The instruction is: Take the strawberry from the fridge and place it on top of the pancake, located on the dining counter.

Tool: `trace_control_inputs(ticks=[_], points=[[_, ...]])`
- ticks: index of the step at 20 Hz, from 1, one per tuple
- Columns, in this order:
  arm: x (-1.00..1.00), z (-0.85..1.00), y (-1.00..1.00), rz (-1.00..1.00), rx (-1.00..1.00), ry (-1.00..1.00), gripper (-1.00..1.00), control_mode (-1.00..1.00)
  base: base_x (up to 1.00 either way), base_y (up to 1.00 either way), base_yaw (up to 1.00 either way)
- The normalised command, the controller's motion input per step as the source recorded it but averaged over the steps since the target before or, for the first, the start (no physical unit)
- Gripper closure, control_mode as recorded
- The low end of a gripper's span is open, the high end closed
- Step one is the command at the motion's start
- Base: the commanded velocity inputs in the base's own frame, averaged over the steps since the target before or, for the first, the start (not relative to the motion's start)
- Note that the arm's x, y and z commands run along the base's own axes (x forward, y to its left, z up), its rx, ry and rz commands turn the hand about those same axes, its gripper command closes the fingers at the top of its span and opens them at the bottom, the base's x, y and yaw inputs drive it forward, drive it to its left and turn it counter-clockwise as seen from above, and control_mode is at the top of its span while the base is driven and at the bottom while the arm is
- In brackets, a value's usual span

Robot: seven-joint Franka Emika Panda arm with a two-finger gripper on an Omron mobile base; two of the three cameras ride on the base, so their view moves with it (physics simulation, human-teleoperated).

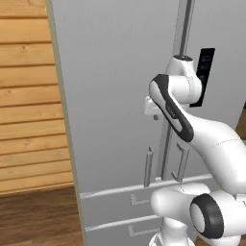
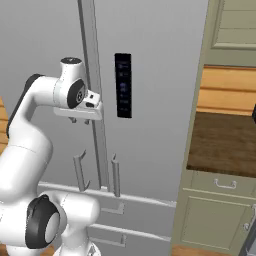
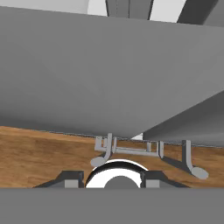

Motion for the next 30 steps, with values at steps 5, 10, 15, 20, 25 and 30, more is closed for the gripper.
trace_control_inputs(ticks=[5,10,15,20,25,30], points=[[0.00,0.00,0.00,0.00,0.00,0.00,-1.00,1.00,0.00,0.00,0.00],[0.00,0.00,0.00,0.00,0.00,0.00,-1.00,1.00,-0.48,-0.40,-0.02],[0.00,0.00,0.00,0.00,0.00,0.00,-1.00,1.00,-0.48,-0.42,0.00],[0.00,0.00,0.00,0.00,0.00,0.00,-1.00,1.00,-0.76,-0.20,-0.01],[0.00,0.00,0.00,0.00,0.00,0.00,-1.00,1.00,-0.98,0.00,0.00],[-0.01,0.00,-0.03,-0.01,0.00,0.00,-1.00,-1.00,-0.55,-0.01,0.00]])
